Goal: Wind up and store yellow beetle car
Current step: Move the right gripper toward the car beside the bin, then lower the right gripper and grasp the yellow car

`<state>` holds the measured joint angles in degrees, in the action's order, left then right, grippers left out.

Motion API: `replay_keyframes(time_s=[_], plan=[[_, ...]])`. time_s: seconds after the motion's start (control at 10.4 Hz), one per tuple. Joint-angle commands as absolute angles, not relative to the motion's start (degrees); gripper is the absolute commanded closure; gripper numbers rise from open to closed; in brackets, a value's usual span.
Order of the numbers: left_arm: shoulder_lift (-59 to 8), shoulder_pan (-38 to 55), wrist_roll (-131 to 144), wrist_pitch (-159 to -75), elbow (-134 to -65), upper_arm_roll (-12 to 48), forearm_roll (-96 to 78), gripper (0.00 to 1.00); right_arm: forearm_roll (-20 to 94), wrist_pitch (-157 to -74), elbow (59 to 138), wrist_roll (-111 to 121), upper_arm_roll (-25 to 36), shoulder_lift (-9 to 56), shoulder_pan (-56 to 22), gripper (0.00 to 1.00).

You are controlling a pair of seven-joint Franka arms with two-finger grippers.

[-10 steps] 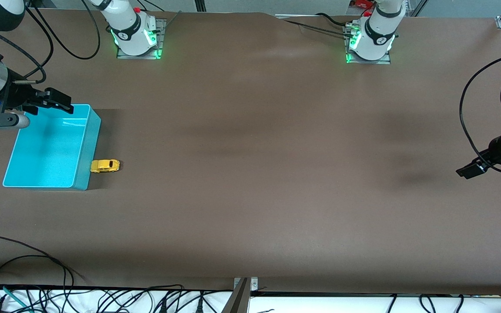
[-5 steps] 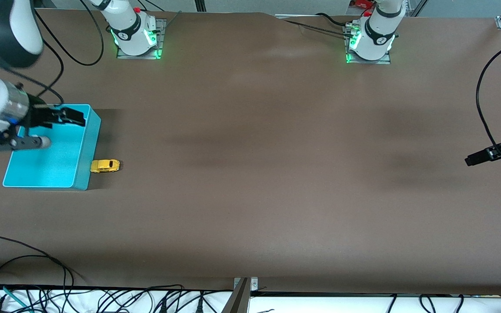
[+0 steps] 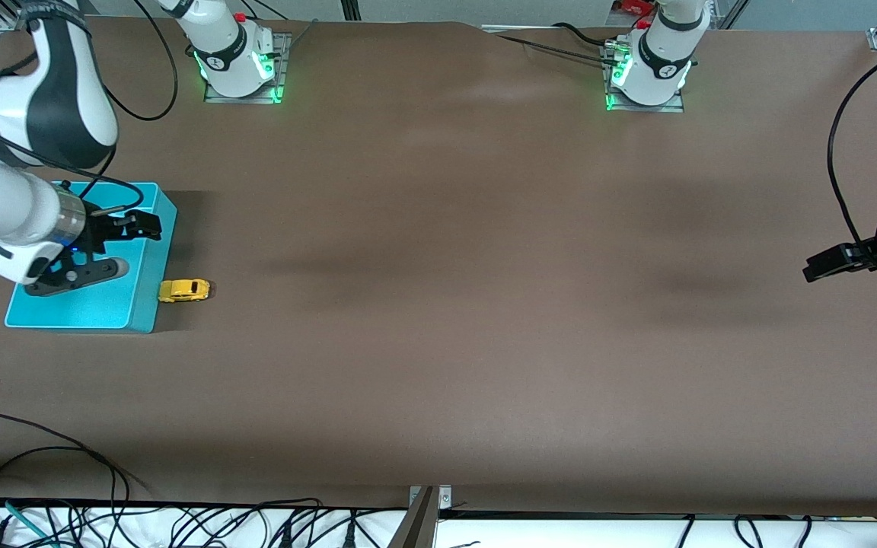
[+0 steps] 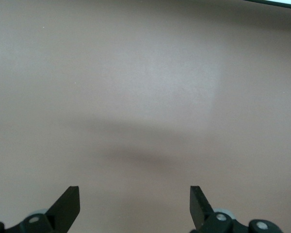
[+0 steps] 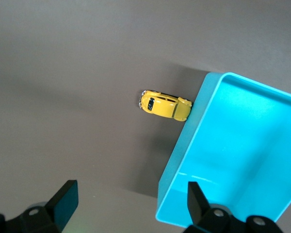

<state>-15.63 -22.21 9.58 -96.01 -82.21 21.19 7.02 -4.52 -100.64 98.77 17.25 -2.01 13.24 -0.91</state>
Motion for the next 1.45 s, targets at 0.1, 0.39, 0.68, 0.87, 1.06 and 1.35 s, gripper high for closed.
replay_keyframes(time_s=[0.1,0.39,0.68,0.87,1.06,1.35], plan=[[-14.77,-22.59,4.76,-93.52,-82.62,21.88,6.15,0.00,-6.33,-108.25,106.58,33.19,-1.85,12.04,-0.53,0.00],[-14.85,-22.68,4.48,-93.52,-83.23,21.80,6.59,0.00,-6.42,-113.26,108.54,47.58,-1.41,15.18,0.17,0.00],[-14.85,-22.68,4.48,-93.52,-83.23,21.88,6.59,0.00,-6.33,-120.65,108.54,68.49,-1.06,20.63,1.58,0.00],[-14.94,-22.59,4.48,-93.43,-83.23,21.88,6.59,0.00,-6.24,-125.66,109.24,79.14,-1.05,23.54,2.45,0.00],[-14.94,-22.59,4.48,-93.43,-83.32,21.88,6.59,0.00,-5.98,-133.29,114.23,84.00,-1.05,23.73,2.99,0.00],[-15.12,-22.68,4.39,-93.43,-83.23,21.80,6.59,0.00,-5.98,-140.34,119.25,86.65,-1.05,23.90,2.99,0.00]])
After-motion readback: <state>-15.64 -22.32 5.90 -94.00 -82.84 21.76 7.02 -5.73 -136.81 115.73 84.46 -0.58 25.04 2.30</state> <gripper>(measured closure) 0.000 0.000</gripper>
